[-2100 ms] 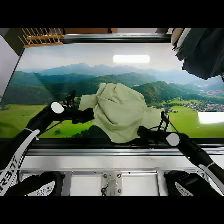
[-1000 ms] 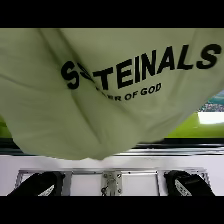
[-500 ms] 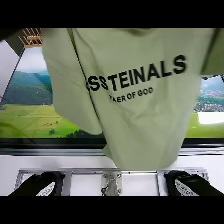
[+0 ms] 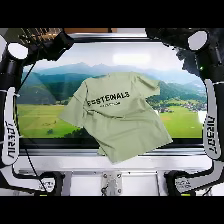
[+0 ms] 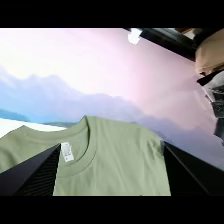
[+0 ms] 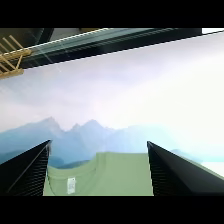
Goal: Fold the clothes and pants, and hang the long-sleeved shirts on hangers.
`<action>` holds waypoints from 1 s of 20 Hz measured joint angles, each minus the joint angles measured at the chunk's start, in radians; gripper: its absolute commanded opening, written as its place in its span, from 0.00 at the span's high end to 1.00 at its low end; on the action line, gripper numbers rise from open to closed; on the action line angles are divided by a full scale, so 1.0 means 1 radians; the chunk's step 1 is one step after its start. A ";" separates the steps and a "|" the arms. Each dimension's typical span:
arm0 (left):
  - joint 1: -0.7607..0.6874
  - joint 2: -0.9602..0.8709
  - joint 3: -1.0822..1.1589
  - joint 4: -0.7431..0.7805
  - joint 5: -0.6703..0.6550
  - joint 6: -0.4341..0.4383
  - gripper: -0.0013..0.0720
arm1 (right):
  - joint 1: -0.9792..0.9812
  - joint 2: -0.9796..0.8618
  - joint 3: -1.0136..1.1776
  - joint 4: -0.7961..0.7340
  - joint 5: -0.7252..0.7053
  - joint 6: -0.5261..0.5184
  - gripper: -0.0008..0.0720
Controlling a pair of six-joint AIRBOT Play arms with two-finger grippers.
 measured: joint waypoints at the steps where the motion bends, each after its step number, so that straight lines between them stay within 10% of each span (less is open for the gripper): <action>1: 0.037 -0.024 0.018 0.009 -0.048 -0.006 0.05 | -0.019 0.010 0.000 0.002 0.022 -0.005 0.09; 10: 0.266 0.006 -0.377 0.290 -0.367 -0.020 0.05 | -0.106 0.340 -0.352 -0.104 0.402 -0.169 0.09; 20: 0.315 0.027 -0.771 0.056 -0.211 0.025 0.05 | -0.113 0.820 -1.056 -0.126 0.388 -0.015 0.09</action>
